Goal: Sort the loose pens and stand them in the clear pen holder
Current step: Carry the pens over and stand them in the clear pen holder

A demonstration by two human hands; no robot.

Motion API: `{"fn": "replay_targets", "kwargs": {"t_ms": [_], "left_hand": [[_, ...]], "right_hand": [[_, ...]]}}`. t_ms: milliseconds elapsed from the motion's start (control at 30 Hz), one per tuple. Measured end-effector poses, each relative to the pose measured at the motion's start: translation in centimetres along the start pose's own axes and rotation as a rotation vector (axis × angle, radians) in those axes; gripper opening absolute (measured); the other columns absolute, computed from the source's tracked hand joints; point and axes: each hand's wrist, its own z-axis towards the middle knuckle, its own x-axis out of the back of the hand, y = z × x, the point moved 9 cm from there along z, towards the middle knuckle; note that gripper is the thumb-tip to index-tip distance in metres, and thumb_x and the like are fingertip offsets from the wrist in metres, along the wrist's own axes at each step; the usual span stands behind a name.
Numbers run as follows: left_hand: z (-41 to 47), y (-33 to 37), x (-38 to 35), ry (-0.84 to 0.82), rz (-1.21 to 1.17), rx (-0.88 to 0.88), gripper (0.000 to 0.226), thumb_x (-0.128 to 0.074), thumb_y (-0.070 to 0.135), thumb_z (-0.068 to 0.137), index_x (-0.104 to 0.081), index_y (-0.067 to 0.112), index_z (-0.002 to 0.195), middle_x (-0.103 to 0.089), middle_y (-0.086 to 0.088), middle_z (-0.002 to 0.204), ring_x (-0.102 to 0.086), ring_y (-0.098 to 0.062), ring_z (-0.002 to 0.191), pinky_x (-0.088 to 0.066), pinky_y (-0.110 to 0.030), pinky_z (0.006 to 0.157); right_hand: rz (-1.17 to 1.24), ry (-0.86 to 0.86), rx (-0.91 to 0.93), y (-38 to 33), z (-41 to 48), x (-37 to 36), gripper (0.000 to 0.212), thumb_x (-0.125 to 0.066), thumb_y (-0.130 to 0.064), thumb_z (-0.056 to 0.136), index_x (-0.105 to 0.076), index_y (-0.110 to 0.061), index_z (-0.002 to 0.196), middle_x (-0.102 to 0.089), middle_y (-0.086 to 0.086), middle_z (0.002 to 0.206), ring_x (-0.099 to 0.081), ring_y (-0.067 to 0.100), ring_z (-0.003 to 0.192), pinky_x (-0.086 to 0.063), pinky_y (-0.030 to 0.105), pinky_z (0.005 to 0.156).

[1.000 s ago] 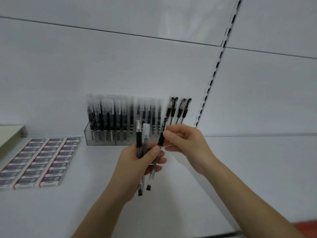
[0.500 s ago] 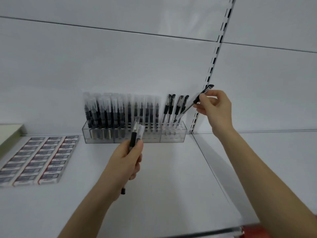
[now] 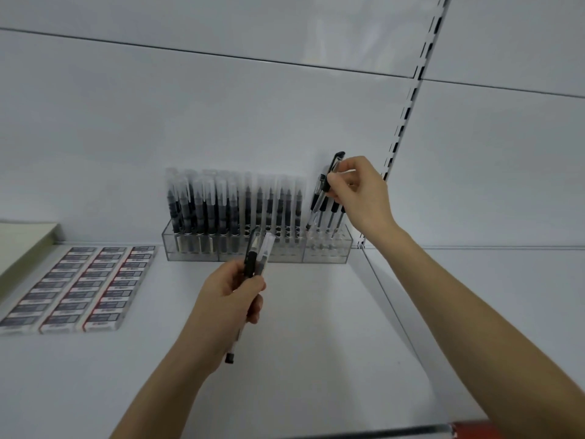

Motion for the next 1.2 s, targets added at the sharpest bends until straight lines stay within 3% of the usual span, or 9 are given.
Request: {"fn": "replay_targets", "kwargs": {"t_ms": [100,233,400,533,600,700,867,1033,1200], "left_hand": [[-0.1,0.2,0.2,0.007,-0.007,-0.023,0.012,-0.051,0.002,0.09,-0.061,0.008,0.088,-0.054,-0.011,0.065,-0.047,-0.015,0.051,-0.043,-0.024,0.05],[-0.3,0.3,0.4,0.016,0.001,-0.042,0.013,-0.054,0.004,0.089,-0.064,0.012,0.09,-0.061,-0.009,0.068,-0.055,-0.009,0.051,-0.048,-0.018,0.05],[-0.5,0.5,0.4,0.006,-0.075,-0.046,0.018,-0.051,0.003,0.09,-0.063,0.016,0.093,-0.07,-0.004,0.077,-0.067,-0.007,0.061,-0.052,-0.015,0.052],[-0.7,0.7,0.8,-0.002,-0.12,-0.054,0.017,-0.05,0.004,0.09,-0.062,0.014,0.097,-0.074,-0.002,0.077,-0.07,-0.011,0.065,-0.054,-0.017,0.054],[-0.7,0.9,0.9,-0.004,-0.146,-0.062,0.016,-0.05,0.004,0.09,-0.062,0.012,0.097,-0.074,-0.001,0.078,-0.07,-0.011,0.066,-0.054,-0.018,0.054],[-0.6,0.9,0.7,-0.012,-0.157,-0.061,0.013,-0.051,0.005,0.09,-0.06,0.009,0.099,-0.074,-0.001,0.079,-0.07,-0.012,0.065,-0.054,-0.018,0.054],[-0.4,0.7,-0.7,-0.048,-0.16,-0.051,0.011,-0.053,0.007,0.089,-0.055,0.007,0.099,-0.074,-0.001,0.079,-0.071,-0.015,0.067,-0.053,-0.018,0.054],[-0.1,0.2,-0.3,-0.026,-0.194,-0.031,0.009,-0.051,0.007,0.09,-0.055,0.005,0.098,-0.075,-0.003,0.08,-0.072,-0.017,0.076,-0.059,-0.025,0.065],[0.1,-0.8,3.2,0.141,-0.163,-0.03,0.01,-0.053,0.014,0.091,-0.06,0.009,0.094,-0.066,-0.004,0.079,-0.065,-0.015,0.07,-0.054,-0.022,0.059]], "right_hand": [[-0.033,-0.034,0.014,-0.2,-0.2,-0.6,0.007,-0.056,-0.017,0.09,-0.05,-0.017,0.095,-0.06,-0.002,0.077,-0.065,0.027,0.083,-0.054,0.048,0.08],[-0.059,-0.046,0.01,0.3,-0.2,-0.9,0.008,-0.056,-0.017,0.09,-0.051,-0.016,0.096,-0.061,0.001,0.079,-0.064,0.028,0.084,-0.053,0.047,0.081],[-0.189,-0.152,-0.039,2.5,-1.3,-3.3,0.017,-0.052,-0.018,0.093,-0.052,-0.008,0.107,-0.062,0.011,0.094,-0.064,0.029,0.09,-0.054,0.04,0.079],[-0.21,-0.114,-0.097,2.6,-1.5,-2.5,0.023,-0.056,-0.023,0.091,-0.055,-0.009,0.108,-0.063,0.004,0.092,-0.062,0.02,0.086,-0.046,0.017,0.065],[-0.136,-0.055,-0.132,2.2,-2.6,-1.5,0.027,-0.057,-0.026,0.09,-0.059,-0.009,0.11,-0.064,0.001,0.094,-0.061,0.015,0.088,-0.048,0.02,0.074],[0.085,-0.122,-0.177,1.0,-5.6,-2.0,0.012,-0.057,-0.025,0.089,-0.067,-0.021,0.087,-0.071,-0.002,0.086,-0.066,0.012,0.084,-0.053,0.031,0.081],[0.22,-0.359,-0.172,-1.9,-9.3,-5.0,0.019,-0.063,-0.019,0.085,-0.069,-0.03,0.07,-0.071,-0.01,0.073,-0.066,0.006,0.076,-0.054,0.022,0.073],[0.315,-0.328,-0.234,-1.6,-8.6,-4.4,0.012,-0.061,-0.017,0.086,-0.067,-0.018,0.075,-0.07,-0.006,0.069,-0.067,0.007,0.068,-0.056,0.022,0.068],[0.36,-0.013,-0.19,-1.4,-4.2,-0.4,0.01,-0.057,-0.014,0.09,-0.062,-0.009,0.083,-0.068,0.0,0.066,-0.067,0.011,0.059,-0.056,0.022,0.06]]}}
